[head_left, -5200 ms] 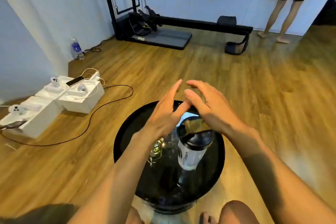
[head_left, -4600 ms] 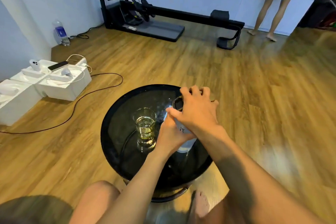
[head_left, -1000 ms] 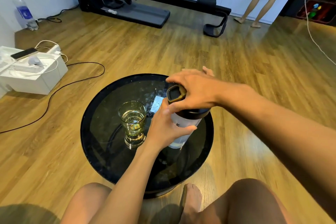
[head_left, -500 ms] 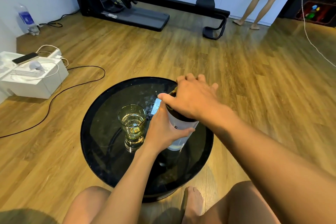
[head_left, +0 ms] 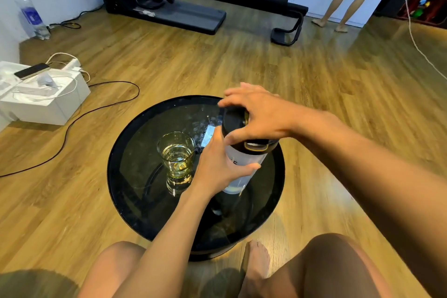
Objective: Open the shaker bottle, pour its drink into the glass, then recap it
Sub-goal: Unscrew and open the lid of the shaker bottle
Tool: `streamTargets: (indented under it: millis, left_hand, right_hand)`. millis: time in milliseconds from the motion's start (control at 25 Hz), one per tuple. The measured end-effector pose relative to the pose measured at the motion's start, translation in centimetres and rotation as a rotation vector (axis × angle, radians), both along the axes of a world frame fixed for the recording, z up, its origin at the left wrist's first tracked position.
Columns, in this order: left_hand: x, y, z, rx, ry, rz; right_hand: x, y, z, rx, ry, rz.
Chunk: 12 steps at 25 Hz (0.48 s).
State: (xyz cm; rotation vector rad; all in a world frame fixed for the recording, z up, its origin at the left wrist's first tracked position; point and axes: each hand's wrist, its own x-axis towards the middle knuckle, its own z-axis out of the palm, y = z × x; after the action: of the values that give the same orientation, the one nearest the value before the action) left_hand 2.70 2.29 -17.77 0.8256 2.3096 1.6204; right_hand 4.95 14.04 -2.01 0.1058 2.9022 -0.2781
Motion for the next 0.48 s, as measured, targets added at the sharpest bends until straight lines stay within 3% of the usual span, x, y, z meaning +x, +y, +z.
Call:
streamTargets:
  millis: [160, 240, 360, 480]
  left_hand:
    - [0.0, 0.2, 0.0, 0.045, -0.012, 0.018]
    - [0.1, 0.3, 0.0, 0.047, 0.002, 0.023]
    - [0.1, 0.4, 0.2, 0.004, 0.024, 0.029]
    - [0.1, 0.4, 0.1, 0.035, -0.004, 0.021]
  right_hand:
    - [-0.1, -1.6, -1.7, 0.013, 0.076, -0.355]
    - [-0.4, -1.7, -1.6, 0.001, 0.09, -0.285]
    - [-0.9, 0.4, 0.3, -0.031, -0.078, -0.091]
    - [-0.5, -1.0, -1.3, 0.053, -0.007, -0.299]
